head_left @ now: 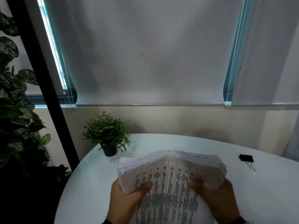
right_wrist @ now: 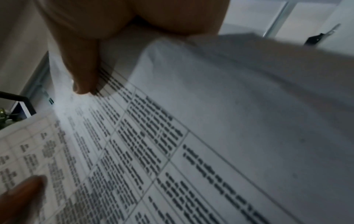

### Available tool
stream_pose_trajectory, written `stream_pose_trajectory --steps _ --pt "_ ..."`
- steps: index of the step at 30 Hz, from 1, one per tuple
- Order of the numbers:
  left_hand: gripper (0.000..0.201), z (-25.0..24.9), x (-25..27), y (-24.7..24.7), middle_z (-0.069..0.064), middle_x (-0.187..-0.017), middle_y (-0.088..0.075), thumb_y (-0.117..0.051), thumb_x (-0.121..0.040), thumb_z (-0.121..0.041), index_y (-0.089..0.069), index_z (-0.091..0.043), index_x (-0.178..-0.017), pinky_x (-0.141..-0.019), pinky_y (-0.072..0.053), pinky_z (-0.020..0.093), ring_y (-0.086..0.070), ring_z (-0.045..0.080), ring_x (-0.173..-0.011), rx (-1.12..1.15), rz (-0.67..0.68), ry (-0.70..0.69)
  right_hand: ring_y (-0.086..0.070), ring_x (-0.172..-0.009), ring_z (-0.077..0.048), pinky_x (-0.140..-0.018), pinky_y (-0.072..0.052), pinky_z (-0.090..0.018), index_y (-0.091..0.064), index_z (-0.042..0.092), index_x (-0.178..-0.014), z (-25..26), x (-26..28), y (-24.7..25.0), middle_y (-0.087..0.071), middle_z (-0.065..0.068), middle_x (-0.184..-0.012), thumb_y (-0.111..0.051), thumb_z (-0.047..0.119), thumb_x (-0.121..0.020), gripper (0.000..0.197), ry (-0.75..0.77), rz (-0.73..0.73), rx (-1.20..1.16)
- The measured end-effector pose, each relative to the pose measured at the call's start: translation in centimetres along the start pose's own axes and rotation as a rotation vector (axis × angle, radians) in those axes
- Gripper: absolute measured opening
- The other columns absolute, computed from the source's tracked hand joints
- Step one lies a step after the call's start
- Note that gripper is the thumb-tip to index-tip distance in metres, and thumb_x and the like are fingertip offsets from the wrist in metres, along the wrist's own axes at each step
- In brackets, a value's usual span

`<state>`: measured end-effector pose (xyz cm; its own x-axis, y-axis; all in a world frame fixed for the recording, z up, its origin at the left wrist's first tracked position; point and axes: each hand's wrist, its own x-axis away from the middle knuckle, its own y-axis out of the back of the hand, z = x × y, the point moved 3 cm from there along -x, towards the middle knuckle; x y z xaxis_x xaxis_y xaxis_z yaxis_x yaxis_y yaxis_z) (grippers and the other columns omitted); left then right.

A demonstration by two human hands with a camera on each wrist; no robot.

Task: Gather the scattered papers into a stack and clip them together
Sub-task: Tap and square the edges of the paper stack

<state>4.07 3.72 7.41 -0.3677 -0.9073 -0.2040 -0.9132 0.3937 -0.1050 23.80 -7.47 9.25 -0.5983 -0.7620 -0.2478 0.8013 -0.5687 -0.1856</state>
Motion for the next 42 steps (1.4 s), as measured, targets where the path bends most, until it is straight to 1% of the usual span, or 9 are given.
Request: stream_pose_trajectory --steps 4,17,20,24,27,30,34,39,42 --pt "0.079 0.4 0.1 0.5 0.006 -0.095 -0.075 -0.09 -0.037 -0.02 -0.059 -0.016 -0.11 -0.063 -0.057 0.025 -0.072 0.022 -0.087 -0.002 0.048 -0.068 -0.069 -0.059 -0.002 -0.046 -0.049 -0.012 -0.066 0.015 -0.085 -0.7 -0.3 0.6 -0.073 0.01 -0.067 -0.087 0.052 0.005 0.1 -0.042 -0.047 -0.017" --pt "0.108 1.3 0.2 0.4 0.0 -0.105 -0.071 -0.095 -0.023 -0.033 -0.048 -0.033 -0.12 -0.068 -0.058 0.029 -0.069 0.022 -0.096 0.058 0.06 -0.128 -0.069 -0.07 -0.001 -0.051 -0.052 -0.013 -0.06 0.02 -0.101 -1.0 -0.8 1.0 -0.073 0.017 -0.08 -0.095 0.032 -0.027 0.082 0.024 0.026 -0.026" --pt "0.124 -0.9 -0.3 0.9 -0.016 -0.109 -0.067 -0.091 -0.018 -0.054 -0.036 -0.045 -0.129 -0.071 -0.056 0.021 -0.067 0.01 -0.099 0.073 0.025 -0.197 -0.069 -0.075 -0.004 -0.053 -0.052 -0.014 -0.06 0.025 -0.097 -0.2 -0.9 0.9 -0.073 0.015 -0.087 -0.089 0.058 -0.016 0.093 0.067 0.024 -0.007" --pt "0.107 -3.6 -0.4 0.1 -0.013 -0.121 -0.057 -0.085 -0.046 -0.044 -0.024 -0.054 -0.134 -0.084 -0.046 0.008 -0.058 0.001 -0.108 -0.184 -0.111 -0.497 -0.067 -0.078 -0.014 -0.053 -0.05 -0.01 -0.055 0.027 -0.097 0.6 -0.7 0.3 -0.071 0.002 -0.082 -0.091 0.023 -0.046 0.062 0.143 -0.007 0.008" --pt "0.073 -4.4 -0.1 0.2 -0.004 -0.133 -0.05 -0.076 -0.066 -0.05 -0.042 -0.04 -0.13 -0.089 -0.046 0.012 -0.056 0.005 -0.114 -0.334 -0.163 -0.734 -0.066 -0.085 -0.003 -0.063 -0.05 -0.005 -0.041 0.044 -0.116 0.7 -0.4 0.5 -0.062 0.004 -0.092 -0.077 -0.012 -0.058 0.089 0.291 -0.104 0.089" --pt "0.031 -4.8 -0.2 0.3 -0.016 -0.124 -0.059 -0.049 -0.087 -0.059 -0.065 -0.034 -0.099 -0.088 -0.043 0.01 -0.059 0.003 -0.11 -0.385 -0.152 -0.763 -0.062 -0.085 0.012 -0.065 -0.047 -0.001 -0.044 0.071 -0.1 1.2 0.1 0.3 -0.065 0.023 -0.098 -0.075 0.003 -0.063 0.084 0.399 -0.09 0.195" --pt "0.025 -4.3 -0.7 0.0 -0.019 -0.098 -0.065 -0.043 -0.092 -0.031 -0.066 -0.032 -0.083 -0.081 -0.044 0.011 -0.062 0.006 -0.095 -0.343 -0.185 -0.743 -0.06 -0.079 0.015 -0.059 -0.044 0.001 -0.057 0.065 -0.075 1.4 0.3 0.4 -0.062 0.037 -0.086 -0.065 -0.007 -0.075 0.072 0.399 -0.093 0.223" --pt "0.014 -4.5 -1.2 -0.4 -0.017 -0.093 -0.061 -0.046 -0.089 -0.035 -0.06 -0.033 -0.087 -0.074 -0.044 0.01 -0.06 0.003 -0.087 -0.291 -0.213 -0.689 -0.06 -0.082 0.013 -0.06 -0.046 -0.001 -0.057 0.063 -0.078 1.1 0.3 0.3 -0.062 0.037 -0.089 -0.067 0.005 -0.07 0.06 0.424 -0.08 0.187" --pt "0.054 -3.7 -1.1 0.0 -0.02 -0.113 -0.058 -0.061 -0.07 -0.065 -0.05 -0.037 -0.114 -0.085 -0.038 0.002 -0.054 -0.009 -0.105 -0.214 -0.231 -0.588 -0.062 -0.097 0.004 -0.072 -0.051 -0.009 -0.061 0.047 -0.089 1.0 0.4 0.3 -0.066 0.023 -0.104 -0.072 0.009 -0.064 0.047 0.473 -0.093 0.185"
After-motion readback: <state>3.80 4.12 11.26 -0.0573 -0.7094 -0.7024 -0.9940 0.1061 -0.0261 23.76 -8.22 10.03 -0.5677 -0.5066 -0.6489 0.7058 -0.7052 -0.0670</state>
